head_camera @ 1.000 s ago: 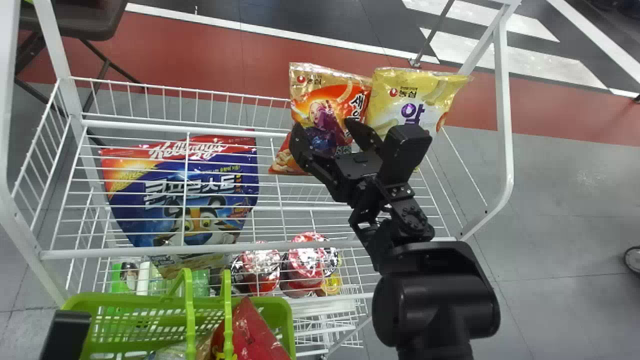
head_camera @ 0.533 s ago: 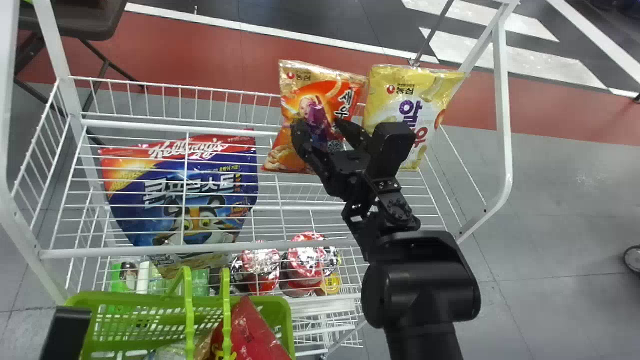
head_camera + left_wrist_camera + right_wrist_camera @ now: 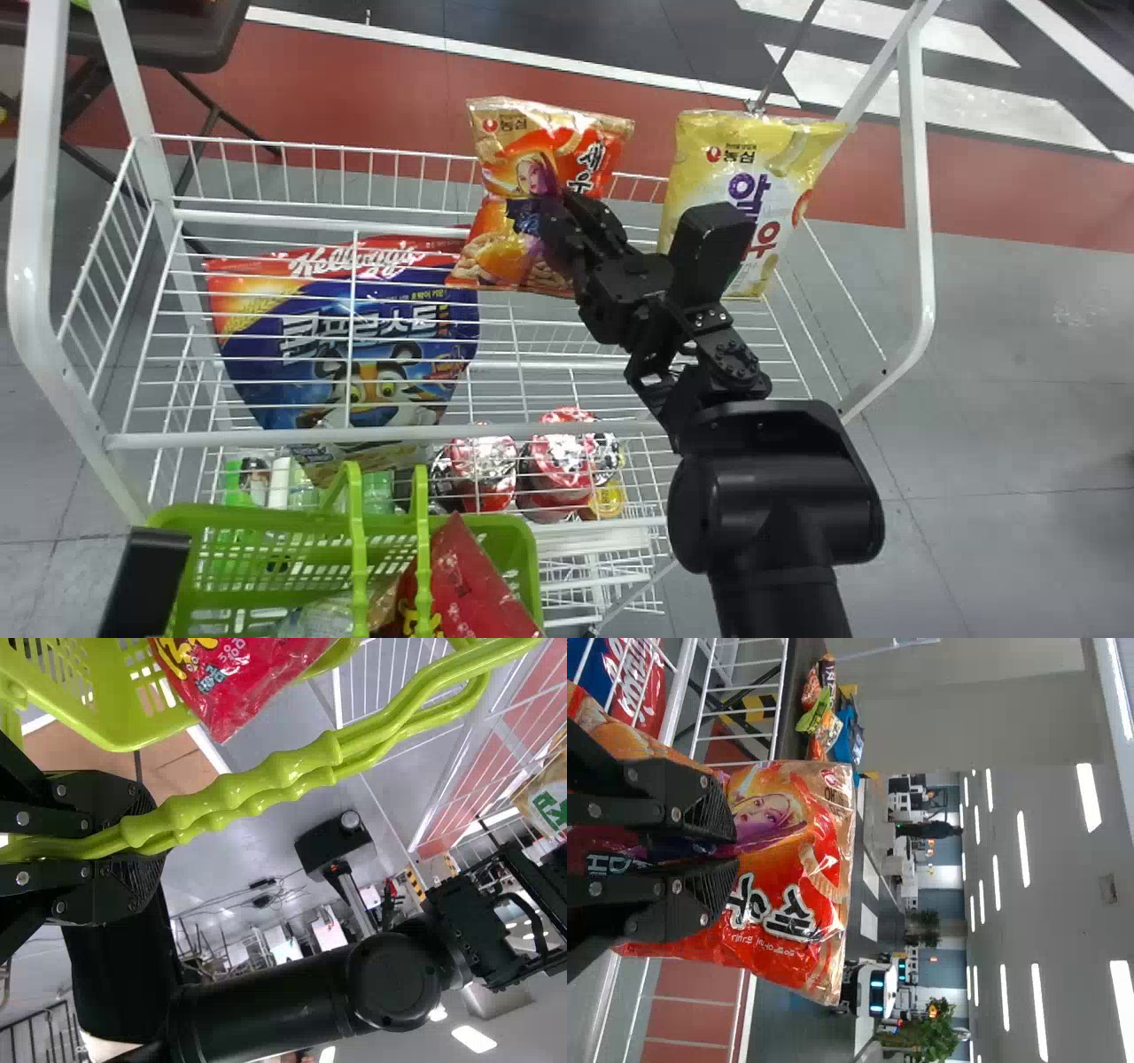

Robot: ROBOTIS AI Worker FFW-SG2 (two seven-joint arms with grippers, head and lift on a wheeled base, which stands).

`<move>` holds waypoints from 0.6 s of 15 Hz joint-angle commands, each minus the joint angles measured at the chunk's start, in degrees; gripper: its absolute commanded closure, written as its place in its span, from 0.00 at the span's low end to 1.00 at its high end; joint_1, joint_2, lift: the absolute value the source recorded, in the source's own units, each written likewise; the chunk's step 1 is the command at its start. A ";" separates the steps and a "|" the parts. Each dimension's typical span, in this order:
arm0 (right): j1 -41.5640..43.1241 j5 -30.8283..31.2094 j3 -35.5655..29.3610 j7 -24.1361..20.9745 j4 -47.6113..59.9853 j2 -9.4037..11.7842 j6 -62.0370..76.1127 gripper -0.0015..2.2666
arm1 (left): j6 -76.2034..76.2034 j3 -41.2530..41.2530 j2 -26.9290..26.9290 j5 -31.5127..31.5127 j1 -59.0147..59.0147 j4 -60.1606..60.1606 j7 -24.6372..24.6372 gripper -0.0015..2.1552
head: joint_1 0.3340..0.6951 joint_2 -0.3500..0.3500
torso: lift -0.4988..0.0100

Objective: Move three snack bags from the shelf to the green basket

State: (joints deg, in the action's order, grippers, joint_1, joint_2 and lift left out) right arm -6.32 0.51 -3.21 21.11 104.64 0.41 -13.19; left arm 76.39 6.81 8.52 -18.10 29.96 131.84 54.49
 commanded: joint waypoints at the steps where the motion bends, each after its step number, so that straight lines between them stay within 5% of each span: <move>1: -2.29 -0.25 -0.04 0.43 3.90 0.12 -1.71 0.99 | 0.03 -0.13 0.00 -0.01 0.10 0.09 0.09 0.85 | 1.00 0.07 | 0.89; 5: -10.90 -3.77 -2.41 5.44 21.13 0.21 -13.14 0.99 | 0.03 -0.22 0.00 0.08 0.19 0.18 0.09 0.85 | 1.00 0.07 | 0.89; 9: -20.92 -12.56 -11.64 12.56 39.50 0.21 -31.77 0.99 | 0.21 0.04 -0.61 0.61 0.10 0.44 -0.18 0.85 | 1.00 0.02 | 0.89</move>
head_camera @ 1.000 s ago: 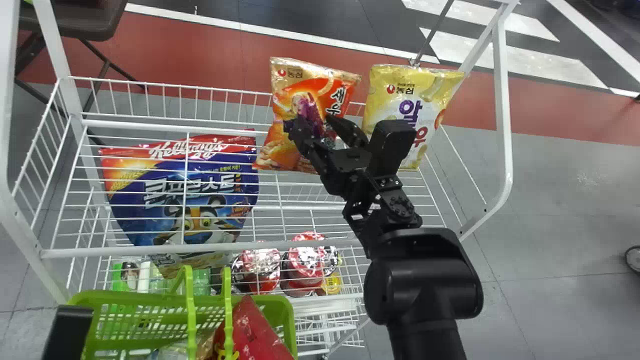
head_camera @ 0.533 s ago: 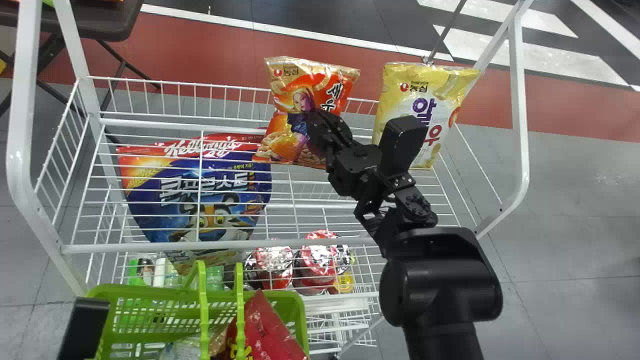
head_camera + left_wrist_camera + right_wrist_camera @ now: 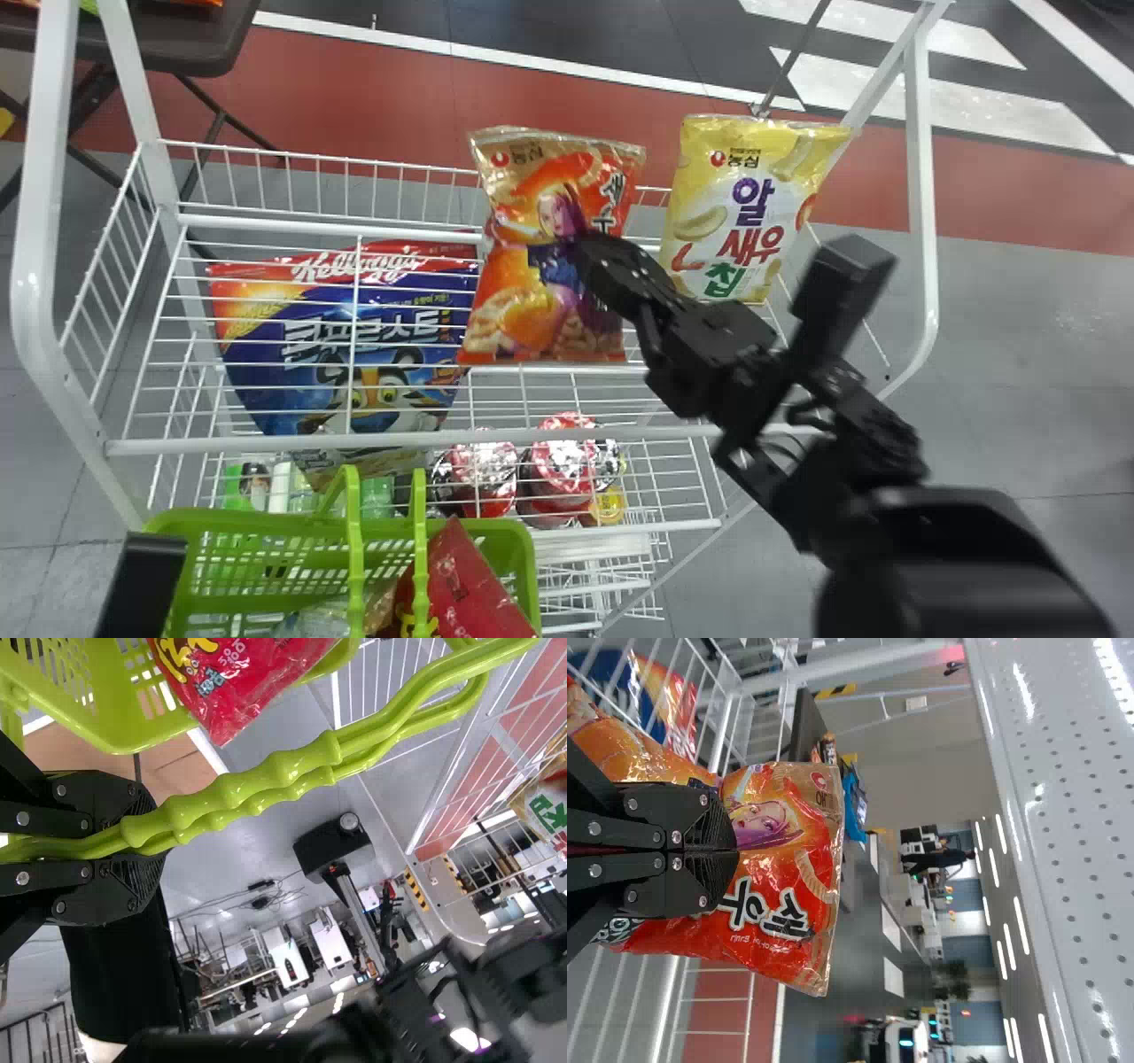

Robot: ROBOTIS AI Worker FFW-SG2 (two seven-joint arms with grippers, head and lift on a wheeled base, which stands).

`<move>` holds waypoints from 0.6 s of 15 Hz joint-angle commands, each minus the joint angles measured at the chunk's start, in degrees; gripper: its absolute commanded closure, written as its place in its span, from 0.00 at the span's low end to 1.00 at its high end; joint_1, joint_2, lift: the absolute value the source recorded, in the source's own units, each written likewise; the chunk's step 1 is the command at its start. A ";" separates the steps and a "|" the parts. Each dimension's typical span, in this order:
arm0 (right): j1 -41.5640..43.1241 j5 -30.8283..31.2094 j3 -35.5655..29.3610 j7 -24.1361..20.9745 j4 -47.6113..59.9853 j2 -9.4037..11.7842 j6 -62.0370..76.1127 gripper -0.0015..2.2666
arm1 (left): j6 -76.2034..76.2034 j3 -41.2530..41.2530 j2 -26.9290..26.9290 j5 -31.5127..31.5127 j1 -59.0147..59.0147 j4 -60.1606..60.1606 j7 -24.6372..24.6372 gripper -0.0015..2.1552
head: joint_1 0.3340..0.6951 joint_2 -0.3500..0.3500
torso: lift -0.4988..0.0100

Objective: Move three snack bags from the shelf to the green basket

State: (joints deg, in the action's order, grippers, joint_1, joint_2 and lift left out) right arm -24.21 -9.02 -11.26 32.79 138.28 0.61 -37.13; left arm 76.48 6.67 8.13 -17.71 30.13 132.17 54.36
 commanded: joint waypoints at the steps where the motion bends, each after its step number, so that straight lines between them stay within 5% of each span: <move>1: -4.71 -4.86 -6.15 2.55 9.20 -0.08 -14.87 0.99 | 1.00 0.36 -0.22 0.40 -0.07 0.11 -0.13 0.85 | 1.00 0.00 | 0.89; 5: -8.31 -8.20 -10.81 4.92 15.35 1.06 -39.48 0.99 | 0.83 0.36 -0.31 0.22 0.54 0.37 -0.66 0.85 | 1.00 0.00 | 0.89; 9: -12.35 -8.73 -8.52 5.01 13.95 3.70 -46.86 0.99 | 0.83 0.71 -0.40 0.22 0.63 0.46 -0.57 0.85 | 1.00 0.00 | 0.89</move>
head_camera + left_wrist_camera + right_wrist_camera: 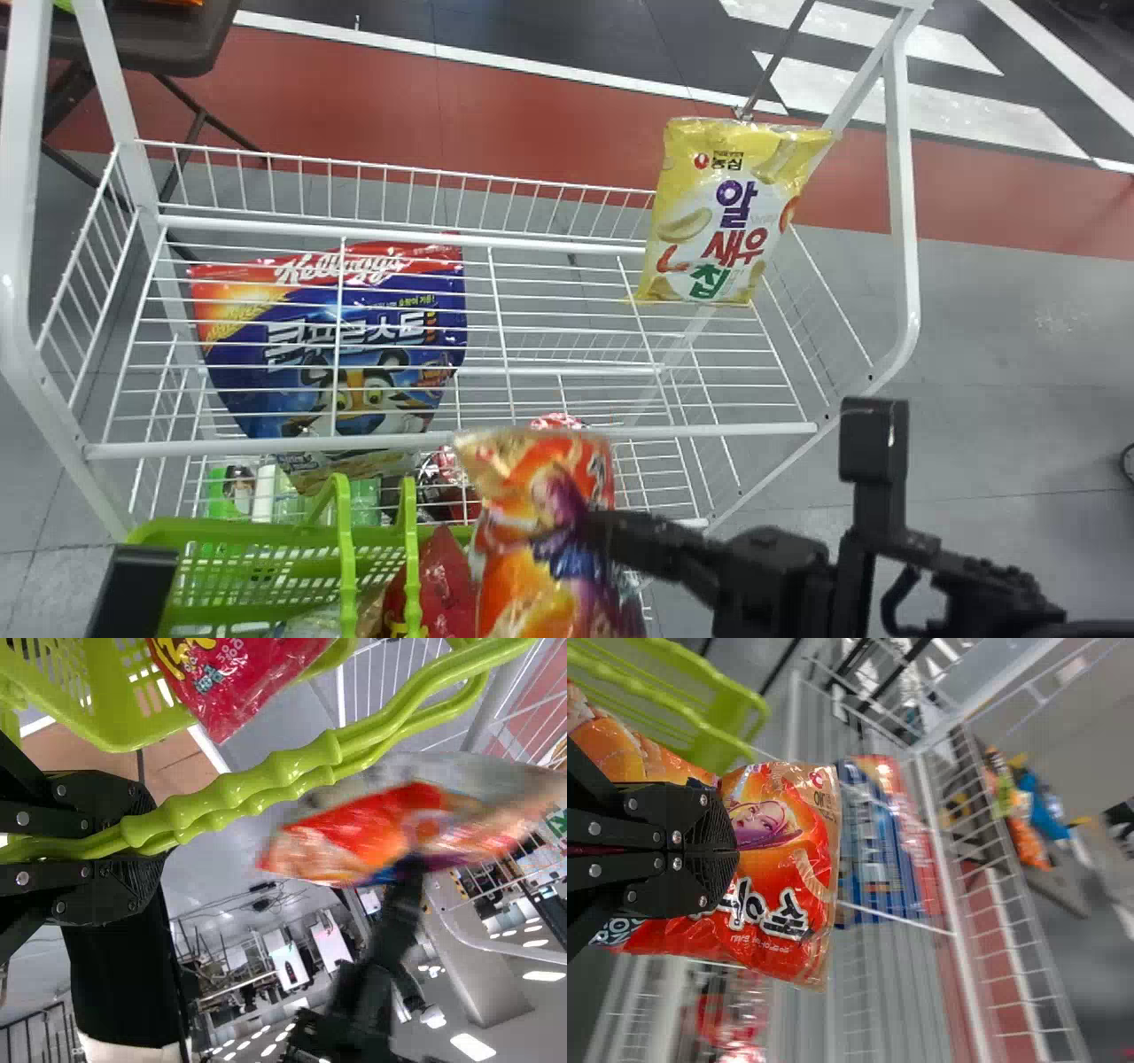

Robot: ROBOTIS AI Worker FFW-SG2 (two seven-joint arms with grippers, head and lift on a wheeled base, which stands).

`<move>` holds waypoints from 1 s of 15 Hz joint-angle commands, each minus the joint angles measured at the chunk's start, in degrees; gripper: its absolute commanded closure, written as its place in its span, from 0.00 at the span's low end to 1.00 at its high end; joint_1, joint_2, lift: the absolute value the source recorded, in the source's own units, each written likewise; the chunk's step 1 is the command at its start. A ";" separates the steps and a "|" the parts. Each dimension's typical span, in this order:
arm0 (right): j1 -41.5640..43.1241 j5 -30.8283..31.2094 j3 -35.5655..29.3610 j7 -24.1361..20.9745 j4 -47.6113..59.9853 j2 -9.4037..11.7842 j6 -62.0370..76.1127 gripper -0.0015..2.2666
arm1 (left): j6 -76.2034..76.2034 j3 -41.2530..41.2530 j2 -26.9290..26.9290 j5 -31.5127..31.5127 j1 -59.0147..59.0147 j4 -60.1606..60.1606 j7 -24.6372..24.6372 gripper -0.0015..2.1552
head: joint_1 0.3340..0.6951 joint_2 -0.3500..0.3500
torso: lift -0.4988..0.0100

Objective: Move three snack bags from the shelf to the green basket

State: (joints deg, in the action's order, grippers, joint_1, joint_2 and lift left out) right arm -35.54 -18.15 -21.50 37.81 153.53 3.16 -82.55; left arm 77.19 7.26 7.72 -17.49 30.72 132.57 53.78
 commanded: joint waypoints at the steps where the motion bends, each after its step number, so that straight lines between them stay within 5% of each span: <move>1: -1.20 1.36 3.66 -0.10 -3.15 1.94 -1.43 0.99 | 0.12 0.30 -0.07 -0.09 0.22 0.23 0.09 0.85 | 1.00 0.00 | 0.89; 9: -0.67 4.62 16.75 0.08 -12.56 3.78 7.01 0.99 | 0.82 1.09 0.10 0.09 1.19 2.78 0.09 0.85 | 1.00 0.00 | 0.89; 15: 1.08 1.54 17.54 4.12 -14.58 3.78 7.18 0.99 | 1.00 1.79 0.10 0.27 1.19 3.04 -0.08 0.85 | 1.00 0.00 | 0.89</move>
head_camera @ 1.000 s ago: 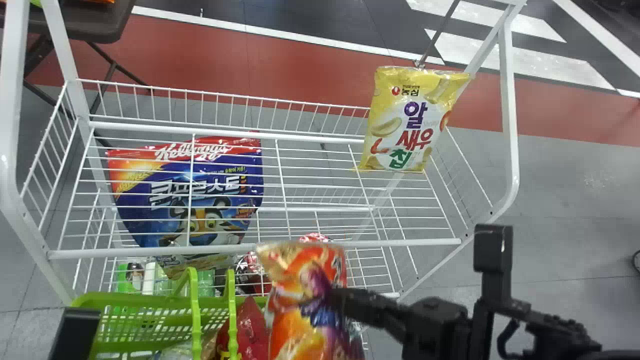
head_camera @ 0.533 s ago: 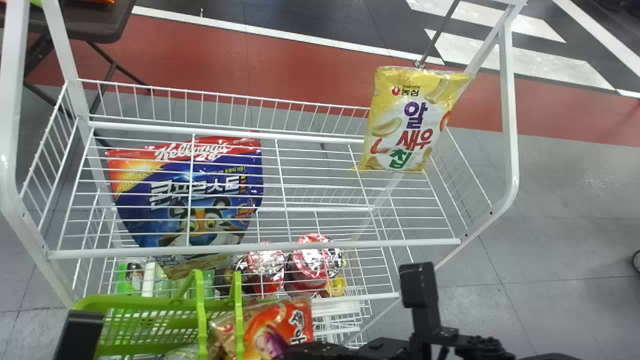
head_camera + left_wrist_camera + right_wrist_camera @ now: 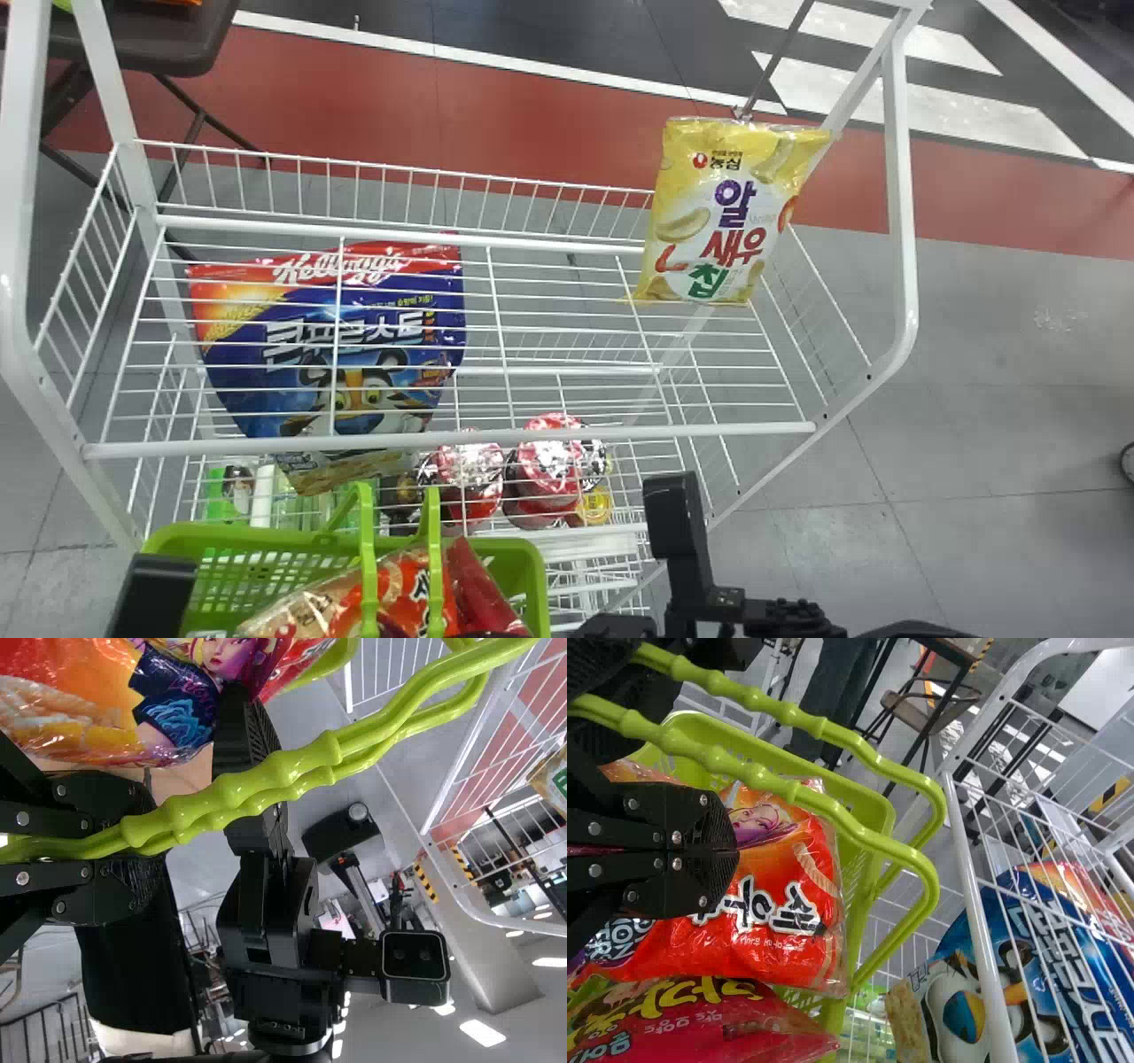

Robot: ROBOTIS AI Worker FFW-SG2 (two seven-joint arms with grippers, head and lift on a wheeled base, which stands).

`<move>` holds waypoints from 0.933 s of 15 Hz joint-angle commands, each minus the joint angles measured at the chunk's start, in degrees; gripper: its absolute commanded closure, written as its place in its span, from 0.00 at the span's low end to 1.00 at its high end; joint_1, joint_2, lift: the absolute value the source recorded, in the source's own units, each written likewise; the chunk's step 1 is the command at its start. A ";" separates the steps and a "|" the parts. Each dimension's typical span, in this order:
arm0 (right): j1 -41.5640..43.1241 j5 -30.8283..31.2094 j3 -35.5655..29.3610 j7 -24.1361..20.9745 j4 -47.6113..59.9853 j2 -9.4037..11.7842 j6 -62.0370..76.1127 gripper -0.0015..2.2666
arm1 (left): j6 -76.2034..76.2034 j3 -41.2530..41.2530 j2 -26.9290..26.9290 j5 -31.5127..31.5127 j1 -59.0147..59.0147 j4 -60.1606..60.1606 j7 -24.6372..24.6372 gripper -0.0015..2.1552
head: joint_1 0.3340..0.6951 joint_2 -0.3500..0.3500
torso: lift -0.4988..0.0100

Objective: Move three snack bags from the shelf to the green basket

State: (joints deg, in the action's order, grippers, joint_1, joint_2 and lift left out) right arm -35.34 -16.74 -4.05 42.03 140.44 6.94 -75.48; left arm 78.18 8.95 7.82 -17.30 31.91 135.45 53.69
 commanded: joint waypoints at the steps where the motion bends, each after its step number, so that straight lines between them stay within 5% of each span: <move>1: 1.42 0.13 0.10 -0.37 -3.06 0.00 -0.24 0.99 | 0.18 0.19 0.00 0.07 0.00 0.16 0.01 0.85 | 1.00 0.00 | 0.89; 2: 2.65 0.04 0.01 -0.45 -5.17 0.00 -1.65 0.95 | 0.18 0.19 0.00 0.07 0.00 0.16 -0.08 0.85 | 1.00 0.00 | 0.89; 3: 4.32 0.22 -0.08 -0.37 -7.28 0.09 -4.29 0.77 | 0.18 0.28 0.00 0.07 0.00 0.16 -0.08 0.85 | 1.00 0.00 | 0.89; 5: 5.99 0.66 -0.17 -0.45 -9.92 0.35 -5.52 0.07 | 0.18 0.63 0.00 0.25 -0.09 0.16 -0.08 0.85 | 1.00 0.00 | 0.89; 6: 5.81 1.19 -0.25 -0.63 -9.48 0.26 -5.34 0.00 | 0.18 0.63 0.00 0.34 -0.18 0.16 -0.17 0.85 | 1.00 0.00 | 0.89; 11: 0.01 1.01 -5.97 -1.77 -0.34 -0.26 3.98 0.02 | 0.18 0.54 0.00 0.25 -0.09 0.07 -0.25 0.85 | 1.00 0.00 | 0.89; 14: -6.40 0.75 -7.81 -1.77 3.26 -0.79 26.12 0.02 | 0.18 0.72 -0.09 0.25 -0.18 -0.01 -0.34 0.85 | 1.00 0.00 | 0.89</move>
State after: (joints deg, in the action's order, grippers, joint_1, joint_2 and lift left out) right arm -38.70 -15.77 -11.12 40.29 142.19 6.43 -60.09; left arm 78.36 9.56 7.77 -17.05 31.79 135.48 53.35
